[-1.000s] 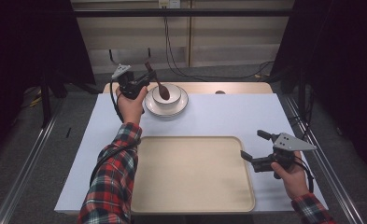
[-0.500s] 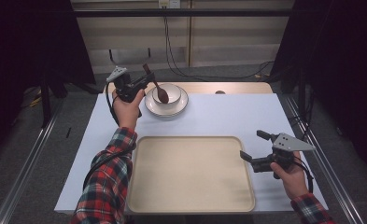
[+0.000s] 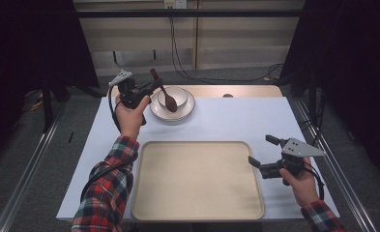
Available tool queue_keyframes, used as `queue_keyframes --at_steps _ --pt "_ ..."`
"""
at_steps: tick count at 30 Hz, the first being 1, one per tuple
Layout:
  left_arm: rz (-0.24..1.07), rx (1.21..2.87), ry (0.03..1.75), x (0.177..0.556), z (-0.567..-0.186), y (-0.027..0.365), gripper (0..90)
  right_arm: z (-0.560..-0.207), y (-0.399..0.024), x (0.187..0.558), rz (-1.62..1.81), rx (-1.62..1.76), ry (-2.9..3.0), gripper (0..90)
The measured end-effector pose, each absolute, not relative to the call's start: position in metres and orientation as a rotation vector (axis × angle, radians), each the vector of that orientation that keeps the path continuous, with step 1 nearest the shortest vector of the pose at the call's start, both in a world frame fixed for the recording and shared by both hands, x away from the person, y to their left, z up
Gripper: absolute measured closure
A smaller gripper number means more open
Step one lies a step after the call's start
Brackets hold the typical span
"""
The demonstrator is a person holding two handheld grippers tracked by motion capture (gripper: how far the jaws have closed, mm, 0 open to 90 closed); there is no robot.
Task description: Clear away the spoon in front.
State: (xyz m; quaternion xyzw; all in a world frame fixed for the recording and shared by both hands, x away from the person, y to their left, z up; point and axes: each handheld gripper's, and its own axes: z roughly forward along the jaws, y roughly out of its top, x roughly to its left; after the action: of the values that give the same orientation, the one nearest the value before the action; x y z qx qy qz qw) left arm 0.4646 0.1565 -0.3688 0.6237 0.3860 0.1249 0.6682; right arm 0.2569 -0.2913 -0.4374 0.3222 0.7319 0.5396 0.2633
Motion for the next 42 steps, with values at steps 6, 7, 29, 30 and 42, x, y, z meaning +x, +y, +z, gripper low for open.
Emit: queue_keyframes --at_steps 6,7,29,30,42 --pt "0.275 1.440 0.847 0.459 -0.369 0.160 83.9 -0.437 -0.291 0.257 1.462 0.871 1.979 0.8" --pt "0.274 1.448 0.840 0.458 -0.370 0.160 83.9 -0.437 -0.292 0.257 1.458 0.870 1.980 0.7" --pt "0.226 1.487 0.815 0.436 -0.380 0.164 83.9 -0.437 -0.291 0.257 1.455 0.864 1.983 0.8" --pt "0.214 1.477 0.813 0.435 -0.380 0.164 83.8 -0.438 -0.291 0.256 1.455 0.865 1.984 0.7" --pt "0.176 1.496 0.781 0.422 -0.382 0.164 83.9 -0.438 -0.290 0.256 1.452 0.868 1.984 0.7"
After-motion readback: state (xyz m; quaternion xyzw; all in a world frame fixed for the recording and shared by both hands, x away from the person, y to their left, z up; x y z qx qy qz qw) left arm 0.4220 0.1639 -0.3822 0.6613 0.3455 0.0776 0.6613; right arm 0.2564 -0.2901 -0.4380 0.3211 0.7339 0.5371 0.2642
